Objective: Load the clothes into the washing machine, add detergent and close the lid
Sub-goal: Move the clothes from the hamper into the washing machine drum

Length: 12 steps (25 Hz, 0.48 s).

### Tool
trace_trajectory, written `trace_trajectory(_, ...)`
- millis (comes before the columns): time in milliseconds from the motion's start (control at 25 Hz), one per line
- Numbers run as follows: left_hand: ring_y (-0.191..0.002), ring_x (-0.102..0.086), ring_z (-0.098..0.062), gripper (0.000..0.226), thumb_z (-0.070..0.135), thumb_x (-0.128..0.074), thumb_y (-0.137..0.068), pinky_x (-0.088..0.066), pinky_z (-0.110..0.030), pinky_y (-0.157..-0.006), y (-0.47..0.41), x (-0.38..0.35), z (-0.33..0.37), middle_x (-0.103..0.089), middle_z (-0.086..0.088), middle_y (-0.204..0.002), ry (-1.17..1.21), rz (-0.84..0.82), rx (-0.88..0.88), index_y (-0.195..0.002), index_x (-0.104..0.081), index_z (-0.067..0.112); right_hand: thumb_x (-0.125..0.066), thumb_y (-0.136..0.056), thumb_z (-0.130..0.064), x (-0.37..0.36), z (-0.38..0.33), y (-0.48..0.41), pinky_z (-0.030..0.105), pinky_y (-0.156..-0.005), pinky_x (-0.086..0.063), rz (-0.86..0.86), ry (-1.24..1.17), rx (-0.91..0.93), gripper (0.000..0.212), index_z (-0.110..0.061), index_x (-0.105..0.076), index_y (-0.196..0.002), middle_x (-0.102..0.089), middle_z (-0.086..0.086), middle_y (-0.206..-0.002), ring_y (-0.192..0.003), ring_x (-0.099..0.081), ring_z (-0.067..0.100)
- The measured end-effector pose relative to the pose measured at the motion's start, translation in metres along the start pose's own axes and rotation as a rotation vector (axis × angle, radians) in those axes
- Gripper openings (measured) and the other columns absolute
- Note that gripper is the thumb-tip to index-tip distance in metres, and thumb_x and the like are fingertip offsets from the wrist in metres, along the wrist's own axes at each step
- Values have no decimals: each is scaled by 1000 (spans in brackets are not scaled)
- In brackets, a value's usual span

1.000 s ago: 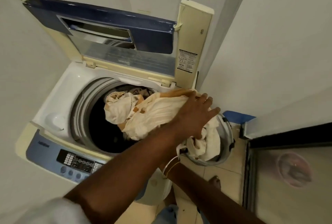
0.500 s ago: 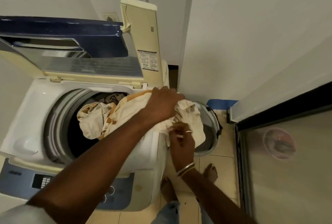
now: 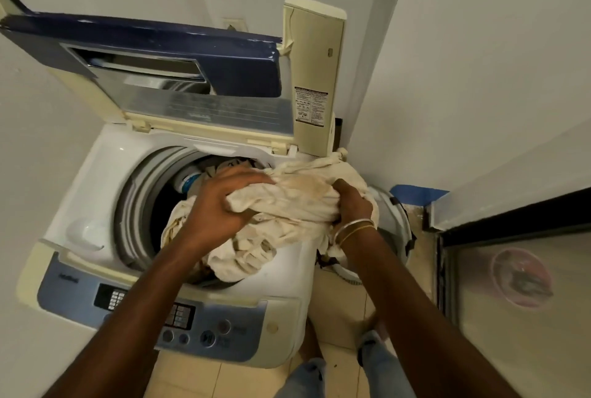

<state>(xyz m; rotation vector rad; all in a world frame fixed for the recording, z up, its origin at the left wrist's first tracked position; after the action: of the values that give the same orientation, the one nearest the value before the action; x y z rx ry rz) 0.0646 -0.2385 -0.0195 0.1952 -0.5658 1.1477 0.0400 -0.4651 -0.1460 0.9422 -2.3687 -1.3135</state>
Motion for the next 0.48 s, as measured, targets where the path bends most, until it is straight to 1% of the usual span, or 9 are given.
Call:
trace_trajectory(80, -111, -61, -10, 39, 11, -77, -67, -48, -42, -97, 13, 21, -13, -70, 11, -109, -136, 104, -7, -104, -74, 23, -82, -35, -43, -6, -4, 28, 51, -104, -46, 91, -41, 135, 122, -18, -38, -146, -56, 6, -136, -116, -58, 30)
trace_trajectory(160, -105, -59, -8, 46, 4, -80, -57, -48, -38, -93, 19, 41, -24, -70, 12, -102, -333, 176, 18, -99, -74, 23, -83, -38, -42, -16, -2, 64, 50, -109, -42, 116, -63, 305, 118, -21, -37, -146, -53, 3, -139, -122, -55, 27)
trace_trajectory(200, -105, -58, -11, 51, 1, -82, -53, -47, -36, -92, 20, 51, -31, -70, 11, -101, -420, 176, 58, -98, -73, 24, -86, -43, -39, -22, 0, 83, 49, -111, -41, 98, -54, 392, 114, -24, -36, -145, -51, 2, -141, -125, -53, 26)
trace_trajectory(240, -107, -59, -17, 55, 4, -84, -51, -47, -36, -92, 22, 61, -38, -69, 8, -104, -512, 136, 113, -99, -71, 27, -89, -53, -31, -31, 4, 104, 45, -114, -39, 43, -57, 484, 109, -26, -32, -146, -47, 1, -145, -129, -49, 23)
trace_trajectory(280, -110, -59, -22, 57, 14, -86, -50, -48, -39, -92, 24, 71, -47, -68, 6, -110, -590, 63, 181, -101, -68, 32, -88, -63, -18, -41, 9, 125, 36, -116, -36, -34, -59, 542, 107, -24, -26, -150, -40, 0, -150, -133, -44, 19)
trace_trajectory(320, -113, -59, -26, 57, 28, -85, -51, -49, -42, -92, 25, 82, -53, -65, 5, -116, -621, -19, 248, -104, -65, 38, -86, -69, -8, -51, 17, 145, 22, -116, -32, -111, -42, 596, 107, -19, -20, -153, -34, -3, -152, -135, -39, 12)
trace_trajectory(360, -115, -59, -26, 58, 41, -82, -54, -50, -43, -92, 28, 92, -55, -61, 5, -122, -590, -85, 298, -108, -62, 43, -85, -69, -6, -61, 23, 164, 10, -112, -28, -174, -11, 667, 108, -14, -18, -153, -30, -6, -151, -134, -36, 4)
trace_trajectory(400, -118, -58, -22, 62, 48, -81, -56, -50, -38, -94, 31, 103, -55, -58, 9, -126, -523, -136, 332, -113, -56, 53, -83, -68, -10, -70, 27, 179, 5, -110, -26, -222, 23, 760, 105, -11, -20, -152, -31, -6, -148, -132, -35, -1)
trace_trajectory(480, -129, -45, 1, 87, 60, -87, -53, -41, -18, -102, 45, 123, -35, -44, 36, -132, -401, -243, 329, -120, -35, 77, -81, -66, -14, -82, 27, 203, 11, -113, -28, -272, 66, 961, 90, -6, -33, -142, -42, -7, -140, -129, -41, -7)
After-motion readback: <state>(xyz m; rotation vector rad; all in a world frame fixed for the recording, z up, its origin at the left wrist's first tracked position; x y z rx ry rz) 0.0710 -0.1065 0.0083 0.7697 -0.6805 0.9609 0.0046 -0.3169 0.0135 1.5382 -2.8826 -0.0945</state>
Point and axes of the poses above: each hand's wrist, its own y-axis away from the middle knuckle, its own x-axis out of the back of the hand, z = x × y, the point moved 3 cm from there along -y, towards the middle knuckle
